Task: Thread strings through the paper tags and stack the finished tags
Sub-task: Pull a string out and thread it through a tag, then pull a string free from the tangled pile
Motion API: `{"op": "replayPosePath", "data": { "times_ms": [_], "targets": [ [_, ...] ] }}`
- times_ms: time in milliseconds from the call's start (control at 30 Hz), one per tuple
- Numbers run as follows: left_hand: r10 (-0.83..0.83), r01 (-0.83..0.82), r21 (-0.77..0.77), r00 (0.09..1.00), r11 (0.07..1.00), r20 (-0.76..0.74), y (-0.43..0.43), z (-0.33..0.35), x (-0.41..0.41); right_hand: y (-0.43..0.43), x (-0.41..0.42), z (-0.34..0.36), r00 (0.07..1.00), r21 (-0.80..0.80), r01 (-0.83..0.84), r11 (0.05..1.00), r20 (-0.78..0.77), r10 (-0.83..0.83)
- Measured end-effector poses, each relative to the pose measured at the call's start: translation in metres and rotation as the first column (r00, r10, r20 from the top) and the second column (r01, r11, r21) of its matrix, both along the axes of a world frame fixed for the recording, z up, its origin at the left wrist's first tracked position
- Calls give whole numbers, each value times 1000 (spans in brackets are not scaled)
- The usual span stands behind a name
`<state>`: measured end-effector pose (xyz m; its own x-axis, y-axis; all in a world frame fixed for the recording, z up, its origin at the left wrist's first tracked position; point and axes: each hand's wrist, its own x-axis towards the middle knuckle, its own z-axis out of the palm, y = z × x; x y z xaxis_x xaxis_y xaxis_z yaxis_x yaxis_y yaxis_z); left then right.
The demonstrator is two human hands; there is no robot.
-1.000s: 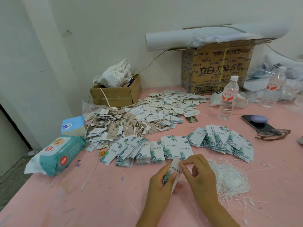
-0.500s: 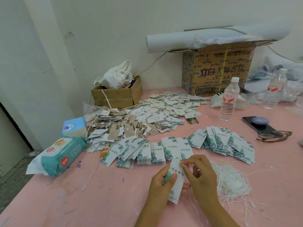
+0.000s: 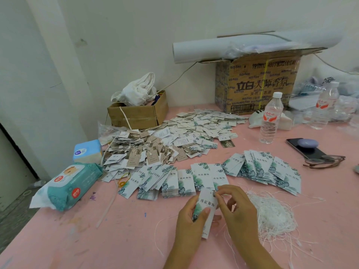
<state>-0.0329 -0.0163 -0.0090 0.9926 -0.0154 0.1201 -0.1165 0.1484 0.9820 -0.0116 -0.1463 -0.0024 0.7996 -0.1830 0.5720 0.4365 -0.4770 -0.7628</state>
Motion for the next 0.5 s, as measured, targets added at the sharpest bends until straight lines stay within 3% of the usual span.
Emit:
{"op": "replayPosePath", "data": {
  "times_ms": [200, 333, 500],
  "targets": [
    [-3, 4, 37, 1000, 999, -7, -1, -1, 0, 1, 1, -5, 990, 123, -42, 992, -128, 58],
    [-102, 99, 122, 995, 988, 21, -1, 0, -4, 3, -3, -5, 988, 84, -82, 993, -127, 92],
    [-141, 139, 60, 990, 988, 16, 0, 3, -4, 4, -5, -3, 994, -2, -59, 998, -98, 58]
  ]
}}
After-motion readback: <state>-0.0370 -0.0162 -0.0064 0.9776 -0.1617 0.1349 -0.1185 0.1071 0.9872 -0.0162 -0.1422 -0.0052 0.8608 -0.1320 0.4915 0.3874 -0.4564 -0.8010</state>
